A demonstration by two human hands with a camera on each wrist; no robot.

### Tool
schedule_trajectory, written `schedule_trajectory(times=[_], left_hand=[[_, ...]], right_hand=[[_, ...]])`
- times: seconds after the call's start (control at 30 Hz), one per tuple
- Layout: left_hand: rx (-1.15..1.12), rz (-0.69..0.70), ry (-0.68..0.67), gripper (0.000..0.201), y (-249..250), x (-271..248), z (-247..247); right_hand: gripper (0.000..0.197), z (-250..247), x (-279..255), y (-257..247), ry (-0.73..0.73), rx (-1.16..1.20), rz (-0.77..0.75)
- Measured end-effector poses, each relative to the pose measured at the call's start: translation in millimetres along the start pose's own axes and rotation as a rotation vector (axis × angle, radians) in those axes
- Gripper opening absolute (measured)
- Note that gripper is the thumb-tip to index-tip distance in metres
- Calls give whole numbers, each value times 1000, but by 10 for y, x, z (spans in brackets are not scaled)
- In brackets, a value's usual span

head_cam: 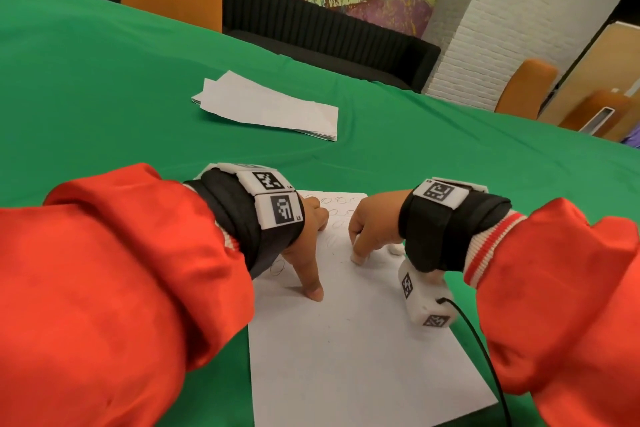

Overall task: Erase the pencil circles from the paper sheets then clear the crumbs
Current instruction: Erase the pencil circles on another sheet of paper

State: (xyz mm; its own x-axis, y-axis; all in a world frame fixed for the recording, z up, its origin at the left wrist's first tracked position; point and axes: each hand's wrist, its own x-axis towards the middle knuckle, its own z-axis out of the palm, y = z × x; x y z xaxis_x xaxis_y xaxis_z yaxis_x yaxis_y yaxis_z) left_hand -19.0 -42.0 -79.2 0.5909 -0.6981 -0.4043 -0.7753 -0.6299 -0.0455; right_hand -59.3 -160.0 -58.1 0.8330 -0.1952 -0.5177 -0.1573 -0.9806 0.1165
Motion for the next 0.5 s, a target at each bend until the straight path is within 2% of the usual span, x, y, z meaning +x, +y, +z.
schedule_trajectory(times=[0.17,0.27,0.33,0.43,0.5], left_hand=[[7,-2,-3,102,-2,0,-7],[0,-1,-3,101,-1,4,1],[-5,0,0,100,3,4,5],[-1,1,0,100,4,-2,-3],[6,3,-1,101,-2,-3,-9]], right_hand=[[11,39,-8,-68,-25,-3,-48],[21,2,-3,-31,-30,-5,1],[21,-16,1,22,-6,-26,41],[13,32,-19,-15,-9,-40,-9],[16,71,-51,-76,-35,-17,-56]])
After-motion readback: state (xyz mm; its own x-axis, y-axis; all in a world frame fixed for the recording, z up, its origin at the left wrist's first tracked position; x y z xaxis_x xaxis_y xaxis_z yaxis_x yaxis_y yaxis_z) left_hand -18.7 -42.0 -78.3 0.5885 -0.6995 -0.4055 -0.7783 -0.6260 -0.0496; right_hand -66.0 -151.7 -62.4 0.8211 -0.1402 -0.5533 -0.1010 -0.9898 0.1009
